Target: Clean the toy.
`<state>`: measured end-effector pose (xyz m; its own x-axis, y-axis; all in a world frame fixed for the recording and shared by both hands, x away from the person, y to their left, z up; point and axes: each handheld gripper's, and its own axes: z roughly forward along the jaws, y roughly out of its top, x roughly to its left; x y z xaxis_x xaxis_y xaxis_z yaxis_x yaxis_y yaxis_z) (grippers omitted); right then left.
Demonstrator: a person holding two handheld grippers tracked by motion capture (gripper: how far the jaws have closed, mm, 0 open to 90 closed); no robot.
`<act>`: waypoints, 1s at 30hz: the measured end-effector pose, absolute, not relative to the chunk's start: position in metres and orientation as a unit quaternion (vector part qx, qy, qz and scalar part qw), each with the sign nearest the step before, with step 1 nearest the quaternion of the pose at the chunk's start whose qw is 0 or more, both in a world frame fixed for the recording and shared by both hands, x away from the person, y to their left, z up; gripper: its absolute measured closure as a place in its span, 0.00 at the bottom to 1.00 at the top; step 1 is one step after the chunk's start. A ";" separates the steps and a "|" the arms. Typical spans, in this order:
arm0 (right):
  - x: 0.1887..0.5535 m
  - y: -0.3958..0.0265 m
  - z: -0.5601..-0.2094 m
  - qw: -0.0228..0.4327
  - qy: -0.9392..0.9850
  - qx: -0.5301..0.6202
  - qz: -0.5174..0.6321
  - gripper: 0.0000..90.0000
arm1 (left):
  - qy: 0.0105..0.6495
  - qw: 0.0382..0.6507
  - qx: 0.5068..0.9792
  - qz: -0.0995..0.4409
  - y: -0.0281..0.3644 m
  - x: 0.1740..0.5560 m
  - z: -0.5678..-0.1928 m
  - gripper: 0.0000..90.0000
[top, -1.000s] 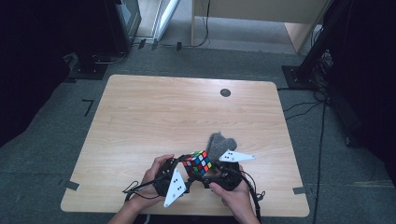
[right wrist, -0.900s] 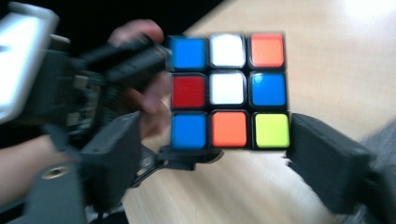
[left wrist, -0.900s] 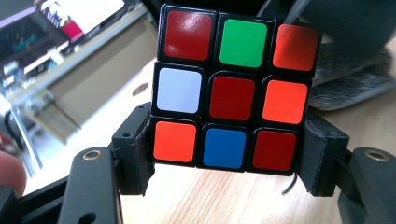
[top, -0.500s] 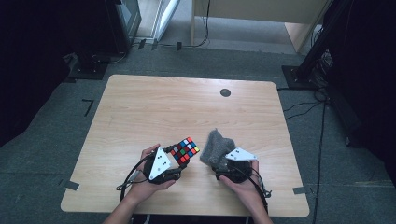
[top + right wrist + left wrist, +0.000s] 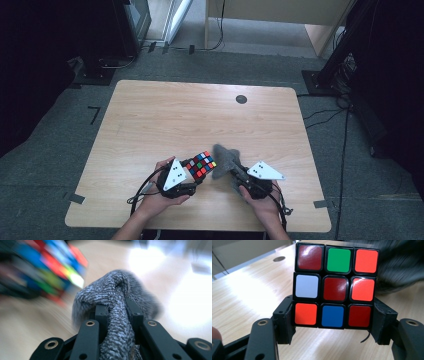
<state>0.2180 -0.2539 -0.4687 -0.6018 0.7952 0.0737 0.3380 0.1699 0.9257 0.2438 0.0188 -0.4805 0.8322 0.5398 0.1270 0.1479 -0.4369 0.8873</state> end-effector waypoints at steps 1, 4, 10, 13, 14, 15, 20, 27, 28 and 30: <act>0.212 -0.251 -0.461 0.222 0.725 0.369 0.538 0.84 | 0.204 0.488 0.825 0.198 0.017 0.243 -0.481 0.38; 0.198 -0.242 -0.444 0.221 0.712 0.324 0.582 0.84 | 0.186 0.488 0.831 0.193 0.011 0.238 -0.482 0.38; 0.198 -0.236 -0.449 0.193 0.721 0.304 0.592 0.84 | 0.147 0.509 0.829 0.176 0.006 0.227 -0.477 0.38; 0.208 -0.246 -0.456 0.191 0.720 0.348 0.569 0.84 | 0.149 0.524 0.822 0.165 0.011 0.228 -0.475 0.38; 0.211 -0.249 -0.459 0.188 0.718 0.362 0.565 0.84 | 0.153 0.529 0.819 0.160 0.012 0.229 -0.474 0.38; 0.212 -0.253 -0.461 0.179 0.713 0.369 0.568 0.84 | 0.155 0.531 0.818 0.156 0.013 0.230 -0.473 0.38; 0.203 -0.244 -0.448 0.148 0.709 0.325 0.609 0.83 | 0.145 0.512 0.829 0.170 0.007 0.227 -0.476 0.38; 0.204 -0.246 -0.447 0.156 0.705 0.335 0.605 0.83 | 0.149 0.538 0.815 0.157 0.013 0.227 -0.470 0.38; 0.206 -0.249 -0.450 0.156 0.703 0.347 0.601 0.83 | 0.151 0.538 0.814 0.156 0.014 0.228 -0.470 0.38; 0.207 -0.251 -0.452 0.157 0.702 0.352 0.599 0.83 | 0.147 0.531 0.819 0.160 0.012 0.227 -0.471 0.38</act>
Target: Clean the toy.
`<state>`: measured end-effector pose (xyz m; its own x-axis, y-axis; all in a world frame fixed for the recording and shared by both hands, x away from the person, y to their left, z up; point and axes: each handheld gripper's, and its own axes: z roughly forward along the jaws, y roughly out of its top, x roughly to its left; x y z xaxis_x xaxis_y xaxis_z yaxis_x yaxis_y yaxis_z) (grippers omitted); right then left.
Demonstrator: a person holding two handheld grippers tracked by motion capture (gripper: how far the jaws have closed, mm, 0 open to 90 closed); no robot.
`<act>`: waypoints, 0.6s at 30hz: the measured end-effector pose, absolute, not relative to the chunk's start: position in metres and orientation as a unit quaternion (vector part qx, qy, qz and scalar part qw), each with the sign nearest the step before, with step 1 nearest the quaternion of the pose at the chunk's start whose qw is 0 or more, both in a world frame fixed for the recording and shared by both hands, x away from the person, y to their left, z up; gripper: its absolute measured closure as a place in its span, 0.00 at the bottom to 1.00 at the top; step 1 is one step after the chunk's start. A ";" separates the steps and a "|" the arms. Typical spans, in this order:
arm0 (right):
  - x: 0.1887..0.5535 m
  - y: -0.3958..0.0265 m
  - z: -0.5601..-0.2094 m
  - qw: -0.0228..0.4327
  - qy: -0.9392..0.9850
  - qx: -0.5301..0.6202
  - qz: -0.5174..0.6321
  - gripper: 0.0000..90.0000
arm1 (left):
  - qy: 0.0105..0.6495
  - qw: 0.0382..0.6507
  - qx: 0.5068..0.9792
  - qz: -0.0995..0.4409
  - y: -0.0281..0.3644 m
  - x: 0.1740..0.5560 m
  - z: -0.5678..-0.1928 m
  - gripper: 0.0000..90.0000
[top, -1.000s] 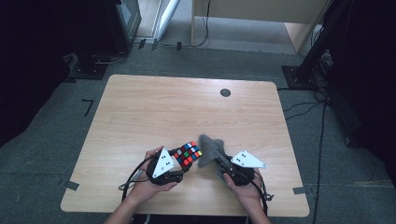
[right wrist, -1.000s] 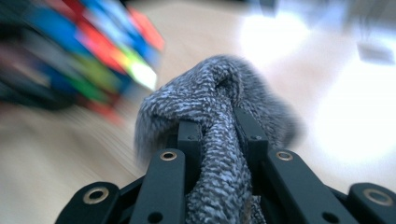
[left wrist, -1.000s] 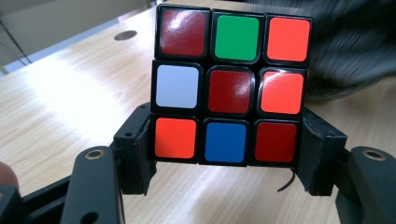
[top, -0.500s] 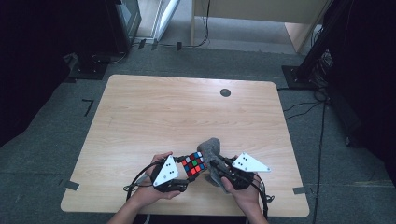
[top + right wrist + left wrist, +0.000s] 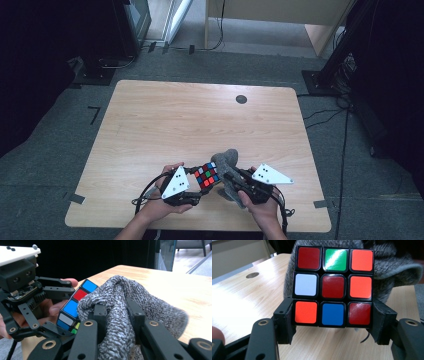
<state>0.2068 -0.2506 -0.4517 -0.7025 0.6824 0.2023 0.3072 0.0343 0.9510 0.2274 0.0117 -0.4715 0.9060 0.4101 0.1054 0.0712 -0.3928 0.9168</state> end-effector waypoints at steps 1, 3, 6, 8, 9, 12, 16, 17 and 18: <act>0.205 -0.248 -0.450 0.157 0.703 0.346 0.601 0.82 | 0.145 0.526 0.823 0.159 0.010 0.227 -0.473 0.38; 0.200 -0.241 -0.445 0.151 0.705 0.320 0.615 0.82 | 0.138 0.521 0.827 0.160 0.007 0.226 -0.475 0.38; 0.197 -0.237 -0.441 0.149 0.705 0.305 0.622 0.82 | 0.139 0.534 0.820 0.153 0.011 0.226 -0.473 0.38; 0.201 -0.243 -0.443 0.151 0.701 0.325 0.617 0.83 | 0.146 0.550 0.809 0.146 0.016 0.228 -0.470 0.38; 0.204 -0.248 -0.446 0.153 0.696 0.342 0.613 0.83 | 0.151 0.559 0.803 0.142 0.019 0.229 -0.468 0.38; 0.212 -0.262 -0.457 0.141 0.678 0.383 0.611 0.83 | 0.171 0.590 0.779 0.126 0.028 0.233 -0.463 0.38; 0.215 -0.259 -0.464 0.096 0.668 0.374 0.635 0.82 | 0.187 0.622 0.755 0.091 0.034 0.237 -0.460 0.38; 0.214 -0.255 -0.464 0.089 0.668 0.366 0.641 0.82 | 0.188 0.628 0.751 0.085 0.035 0.237 -0.460 0.38; 0.213 -0.252 -0.464 0.086 0.667 0.365 0.644 0.82 | 0.190 0.631 0.748 0.079 0.036 0.238 -0.460 0.38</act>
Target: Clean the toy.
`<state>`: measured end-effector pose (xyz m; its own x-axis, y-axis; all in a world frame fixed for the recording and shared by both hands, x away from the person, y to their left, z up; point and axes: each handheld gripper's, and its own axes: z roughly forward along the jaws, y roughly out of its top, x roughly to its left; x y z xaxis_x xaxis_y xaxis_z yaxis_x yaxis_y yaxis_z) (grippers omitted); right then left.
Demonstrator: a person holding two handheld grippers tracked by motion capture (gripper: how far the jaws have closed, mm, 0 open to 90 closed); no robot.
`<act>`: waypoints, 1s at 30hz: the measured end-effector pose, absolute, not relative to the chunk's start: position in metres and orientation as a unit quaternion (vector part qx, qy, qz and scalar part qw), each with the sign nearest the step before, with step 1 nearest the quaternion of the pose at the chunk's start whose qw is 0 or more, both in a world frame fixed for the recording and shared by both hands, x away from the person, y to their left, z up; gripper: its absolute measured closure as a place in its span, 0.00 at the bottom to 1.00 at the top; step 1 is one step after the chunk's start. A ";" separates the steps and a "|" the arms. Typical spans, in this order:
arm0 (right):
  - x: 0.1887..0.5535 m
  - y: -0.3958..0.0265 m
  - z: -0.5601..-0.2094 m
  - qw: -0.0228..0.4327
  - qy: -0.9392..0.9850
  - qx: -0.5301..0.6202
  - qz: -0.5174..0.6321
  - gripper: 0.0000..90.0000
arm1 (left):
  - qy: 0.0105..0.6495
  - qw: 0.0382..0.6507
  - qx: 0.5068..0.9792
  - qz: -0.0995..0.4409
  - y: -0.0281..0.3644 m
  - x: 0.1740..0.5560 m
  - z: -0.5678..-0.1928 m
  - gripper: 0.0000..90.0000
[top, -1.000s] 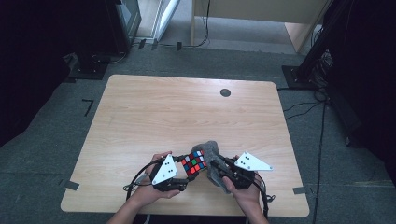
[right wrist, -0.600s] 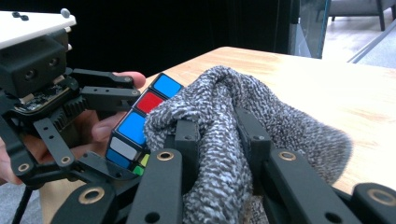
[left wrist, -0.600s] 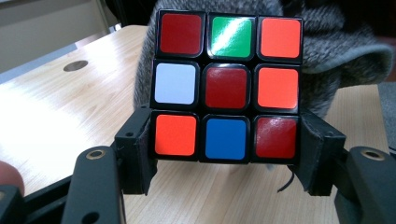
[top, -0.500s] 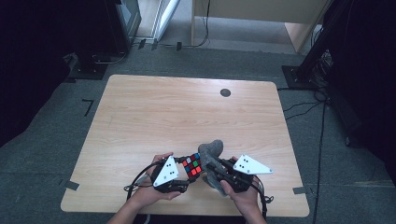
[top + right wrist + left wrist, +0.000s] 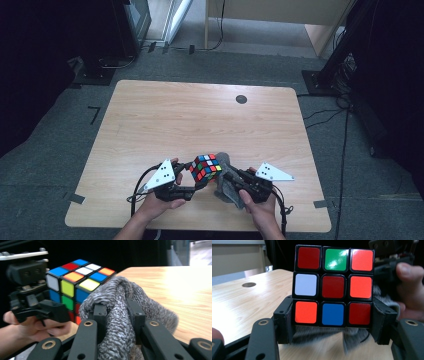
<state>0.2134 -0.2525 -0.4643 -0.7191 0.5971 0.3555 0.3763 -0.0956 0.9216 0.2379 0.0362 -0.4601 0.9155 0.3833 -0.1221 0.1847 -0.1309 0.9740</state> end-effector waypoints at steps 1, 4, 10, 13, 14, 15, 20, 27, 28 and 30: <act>0.214 -0.251 -0.466 0.075 0.663 0.366 0.648 0.82 | 0.192 0.634 0.745 0.075 0.037 0.239 -0.460 0.38; 0.217 -0.247 -0.474 0.029 0.672 0.364 0.644 0.82 | 0.199 0.642 0.738 0.069 0.040 0.241 -0.458 0.38; 0.222 -0.246 -0.474 0.091 0.711 0.383 0.582 0.81 | 0.229 0.628 0.738 0.094 0.044 0.248 -0.459 0.38; 0.221 -0.263 -0.463 0.162 0.694 0.402 0.574 0.81 | 0.260 0.600 0.747 0.120 0.046 0.254 -0.462 0.38; 0.221 -0.270 -0.459 0.184 0.683 0.412 0.574 0.81 | 0.271 0.589 0.750 0.131 0.047 0.257 -0.463 0.38; 0.221 -0.278 -0.456 0.200 0.672 0.423 0.574 0.81 | 0.284 0.577 0.752 0.142 0.047 0.260 -0.465 0.38; 0.227 -0.309 -0.457 0.285 0.634 0.470 0.545 0.80 | 0.330 0.509 0.772 0.190 0.044 0.271 -0.476 0.38; 0.237 -0.322 -0.480 0.343 0.622 0.519 0.476 0.78 | 0.391 0.449 0.779 0.197 0.044 0.287 -0.490 0.38; 0.239 -0.322 -0.484 0.338 0.625 0.527 0.466 0.78 | 0.395 0.443 0.780 0.200 0.044 0.288 -0.491 0.38; 0.243 -0.323 -0.491 0.325 0.632 0.534 0.458 0.77 | 0.402 0.434 0.780 0.203 0.045 0.289 -0.492 0.38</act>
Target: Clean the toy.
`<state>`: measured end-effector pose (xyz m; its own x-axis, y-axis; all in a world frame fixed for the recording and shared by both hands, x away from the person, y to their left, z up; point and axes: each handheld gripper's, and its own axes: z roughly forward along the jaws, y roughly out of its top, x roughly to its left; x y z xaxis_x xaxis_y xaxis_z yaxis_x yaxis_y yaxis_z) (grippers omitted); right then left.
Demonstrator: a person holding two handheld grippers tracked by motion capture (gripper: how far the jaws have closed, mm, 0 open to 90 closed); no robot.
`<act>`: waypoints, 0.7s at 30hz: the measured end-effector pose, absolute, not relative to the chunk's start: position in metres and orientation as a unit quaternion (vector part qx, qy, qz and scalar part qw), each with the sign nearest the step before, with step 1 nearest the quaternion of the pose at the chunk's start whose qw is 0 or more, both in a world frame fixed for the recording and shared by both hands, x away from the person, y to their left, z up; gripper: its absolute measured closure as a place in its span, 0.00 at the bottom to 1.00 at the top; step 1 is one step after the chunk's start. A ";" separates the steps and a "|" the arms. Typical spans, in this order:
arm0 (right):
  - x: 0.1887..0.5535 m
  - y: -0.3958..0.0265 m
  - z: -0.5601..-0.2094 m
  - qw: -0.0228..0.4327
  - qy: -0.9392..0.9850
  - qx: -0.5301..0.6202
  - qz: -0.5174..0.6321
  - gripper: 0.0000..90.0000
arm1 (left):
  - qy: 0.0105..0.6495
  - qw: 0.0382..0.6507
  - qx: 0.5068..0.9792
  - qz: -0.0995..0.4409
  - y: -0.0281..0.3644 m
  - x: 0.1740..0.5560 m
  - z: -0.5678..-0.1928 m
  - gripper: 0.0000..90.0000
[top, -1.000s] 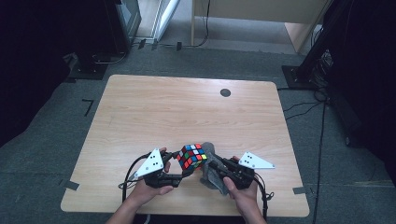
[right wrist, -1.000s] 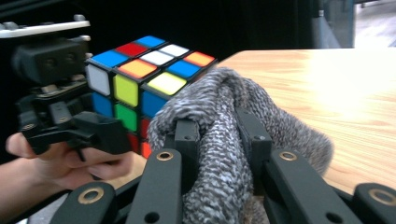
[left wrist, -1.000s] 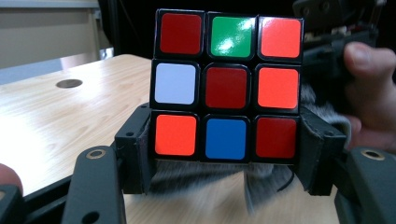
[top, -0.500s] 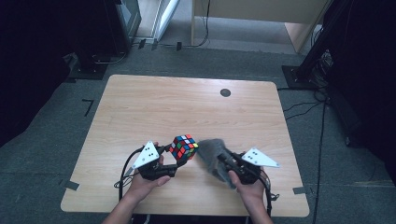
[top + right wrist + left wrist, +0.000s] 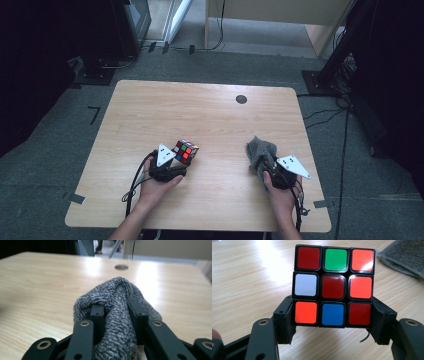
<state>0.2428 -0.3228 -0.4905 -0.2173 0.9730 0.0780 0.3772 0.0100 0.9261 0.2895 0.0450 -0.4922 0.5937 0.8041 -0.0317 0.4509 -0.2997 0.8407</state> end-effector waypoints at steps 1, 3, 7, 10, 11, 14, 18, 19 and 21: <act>0.245 -0.323 -0.493 0.314 0.637 0.536 0.457 0.76 | 0.403 0.431 0.781 0.204 0.045 0.290 -0.493 0.38; 0.248 -0.323 -0.497 0.296 0.641 0.543 0.454 0.73 | 0.404 0.422 0.785 0.205 0.044 0.291 -0.494 0.38; 0.252 -0.321 -0.504 0.261 0.646 0.553 0.457 0.63 | 0.401 0.396 0.798 0.213 0.040 0.292 -0.500 0.38; 0.252 -0.317 -0.505 0.253 0.652 0.546 0.461 0.61 | 0.395 0.386 0.807 0.211 0.037 0.293 -0.503 0.38; 0.252 -0.316 -0.505 0.251 0.654 0.543 0.462 0.60 | 0.397 0.385 0.807 0.208 0.036 0.293 -0.505 0.38; 0.253 -0.313 -0.507 0.245 0.660 0.541 0.460 0.58 | 0.397 0.384 0.807 0.206 0.035 0.294 -0.505 0.38; 0.253 -0.313 -0.508 0.234 0.664 0.538 0.465 0.49 | 0.401 0.387 0.806 0.201 0.036 0.295 -0.505 0.38; 0.252 -0.313 -0.506 0.232 0.663 0.538 0.466 0.45 | 0.402 0.387 0.805 0.201 0.036 0.295 -0.505 0.38; 0.251 -0.314 -0.503 0.233 0.661 0.535 0.472 0.38 | 0.404 0.387 0.804 0.202 0.036 0.295 -0.505 0.38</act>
<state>0.2512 -0.3141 -0.5032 -0.3196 0.9267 0.1976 0.4870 -0.0183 0.8732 0.2947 0.0362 -0.5054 0.5921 0.8058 0.0126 0.4924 -0.3741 0.7858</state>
